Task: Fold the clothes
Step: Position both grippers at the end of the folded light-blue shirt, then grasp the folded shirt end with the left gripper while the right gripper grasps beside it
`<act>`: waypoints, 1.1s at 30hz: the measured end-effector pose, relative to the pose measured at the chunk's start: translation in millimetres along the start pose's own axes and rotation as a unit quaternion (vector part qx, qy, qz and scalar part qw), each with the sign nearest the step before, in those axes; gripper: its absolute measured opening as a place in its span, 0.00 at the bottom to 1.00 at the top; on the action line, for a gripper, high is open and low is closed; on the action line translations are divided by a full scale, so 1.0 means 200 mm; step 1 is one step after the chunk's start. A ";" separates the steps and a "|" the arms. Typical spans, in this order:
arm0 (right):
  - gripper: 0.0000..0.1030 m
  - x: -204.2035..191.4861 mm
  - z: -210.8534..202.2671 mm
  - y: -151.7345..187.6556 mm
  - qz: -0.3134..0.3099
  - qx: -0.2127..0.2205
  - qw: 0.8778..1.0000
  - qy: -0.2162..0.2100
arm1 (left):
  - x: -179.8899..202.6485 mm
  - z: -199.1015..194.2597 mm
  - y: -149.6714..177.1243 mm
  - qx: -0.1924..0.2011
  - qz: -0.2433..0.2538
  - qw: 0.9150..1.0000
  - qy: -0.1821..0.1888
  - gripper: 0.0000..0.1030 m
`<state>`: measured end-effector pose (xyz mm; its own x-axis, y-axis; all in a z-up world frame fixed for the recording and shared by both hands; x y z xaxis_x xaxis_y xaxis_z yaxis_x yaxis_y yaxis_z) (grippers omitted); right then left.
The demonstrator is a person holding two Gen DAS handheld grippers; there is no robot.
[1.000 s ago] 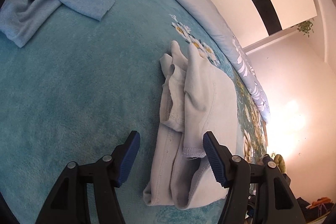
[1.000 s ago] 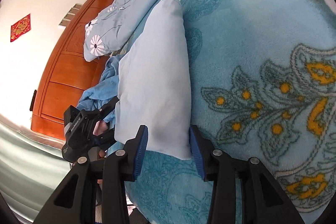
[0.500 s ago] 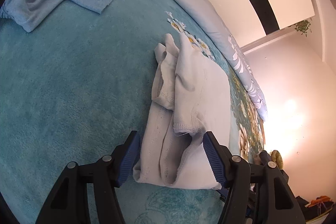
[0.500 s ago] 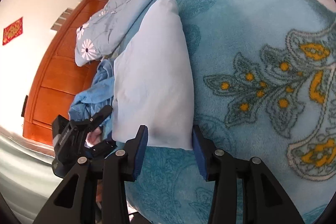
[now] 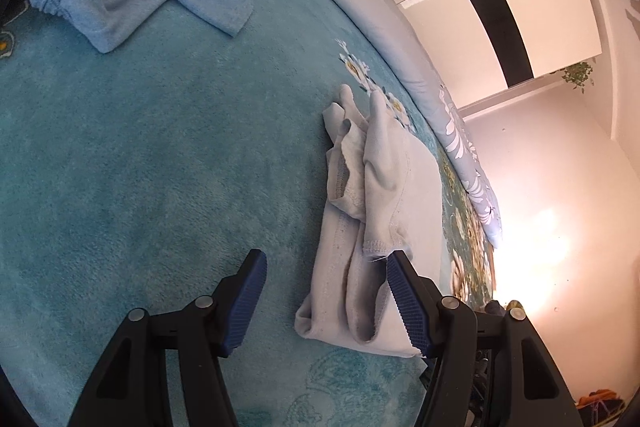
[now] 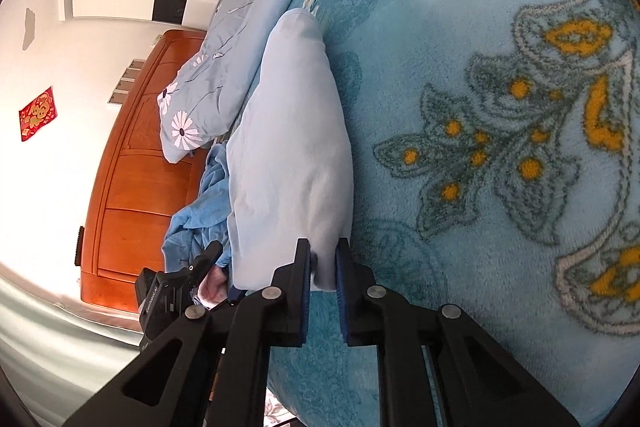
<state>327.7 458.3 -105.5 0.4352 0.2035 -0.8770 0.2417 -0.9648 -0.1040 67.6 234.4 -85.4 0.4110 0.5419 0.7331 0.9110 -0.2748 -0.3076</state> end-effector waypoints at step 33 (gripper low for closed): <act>0.45 0.22 -0.55 -0.27 -0.045 0.056 0.994 0.084 | 0.48 0.72 -0.43 -0.142 0.199 0.969 -0.024 0.65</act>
<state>430.0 537.6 -86.4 0.5572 0.3064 -0.7718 0.1929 -0.9518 -0.2386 34.5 424.7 -75.7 0.7349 0.3837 0.5592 0.6372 -0.6730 -0.3756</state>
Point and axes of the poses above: each gripper's, at about its wrist camera, not at the fingertips, and z roughly the way its jaws point, x to its right, y to its underside, the point moved 2 cm from there along z, roughly the way its jaws point, and after that the axes turned 3 degrees about z, right-handed, at the moved point
